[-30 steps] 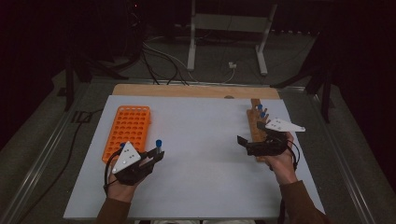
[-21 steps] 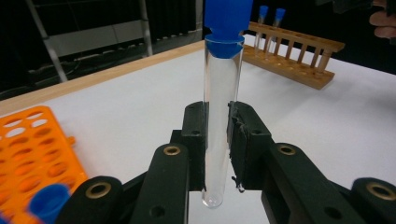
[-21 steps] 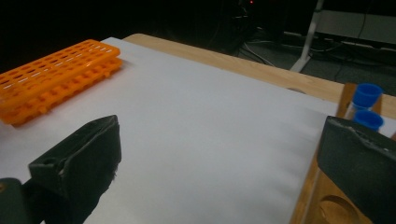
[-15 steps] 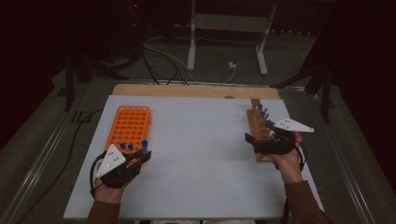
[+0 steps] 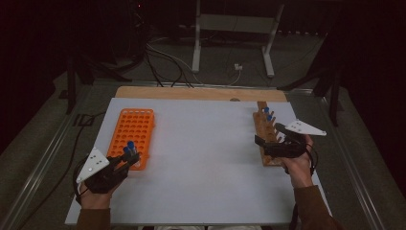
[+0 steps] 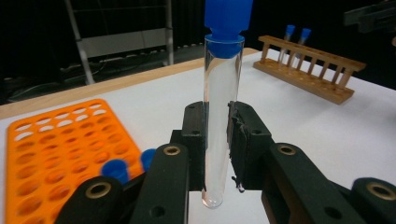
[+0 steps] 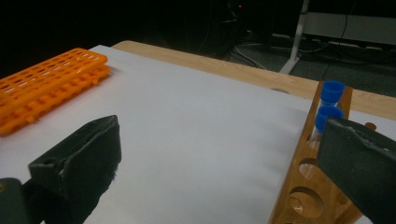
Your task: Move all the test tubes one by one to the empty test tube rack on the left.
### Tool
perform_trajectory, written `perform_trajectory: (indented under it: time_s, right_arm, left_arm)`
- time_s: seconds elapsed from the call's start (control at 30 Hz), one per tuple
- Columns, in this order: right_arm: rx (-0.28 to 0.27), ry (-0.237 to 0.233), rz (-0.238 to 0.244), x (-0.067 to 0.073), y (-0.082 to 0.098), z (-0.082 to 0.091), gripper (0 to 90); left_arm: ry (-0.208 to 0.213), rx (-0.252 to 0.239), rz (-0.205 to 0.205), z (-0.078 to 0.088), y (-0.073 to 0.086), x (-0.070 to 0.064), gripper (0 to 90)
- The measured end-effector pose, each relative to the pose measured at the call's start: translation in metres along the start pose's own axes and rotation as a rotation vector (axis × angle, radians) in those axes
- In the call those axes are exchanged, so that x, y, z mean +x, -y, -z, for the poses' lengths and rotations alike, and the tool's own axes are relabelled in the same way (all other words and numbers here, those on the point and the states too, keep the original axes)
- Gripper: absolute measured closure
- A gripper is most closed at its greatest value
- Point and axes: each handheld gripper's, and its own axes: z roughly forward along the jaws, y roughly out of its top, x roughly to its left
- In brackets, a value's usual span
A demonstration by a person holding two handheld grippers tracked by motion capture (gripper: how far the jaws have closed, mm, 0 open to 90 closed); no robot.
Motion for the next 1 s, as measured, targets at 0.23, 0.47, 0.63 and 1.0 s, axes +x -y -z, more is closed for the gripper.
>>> perform_trajectory:
  time_s: [0.23,0.47,0.63,1.0]
  right_arm:
    - [-0.007,-0.001,-0.007,-0.002,0.0,0.001,0.2]
    - [-0.009,-0.004,-0.008,-0.001,-0.001,0.001,0.3]
    - [-0.013,-0.007,-0.013,-0.001,-0.001,0.002,0.3]
    - [-0.018,-0.015,-0.024,-0.002,-0.001,0.002,0.3]
  left_arm:
    - [-0.038,0.002,0.015,0.01,0.004,0.012,78.0]
    - [-0.136,-0.016,0.055,0.01,0.016,0.026,78.0]
    - [-0.182,-0.018,0.066,0.006,0.022,0.034,78.0]
    - [-0.222,0.012,0.117,-0.006,0.039,0.049,78.0]
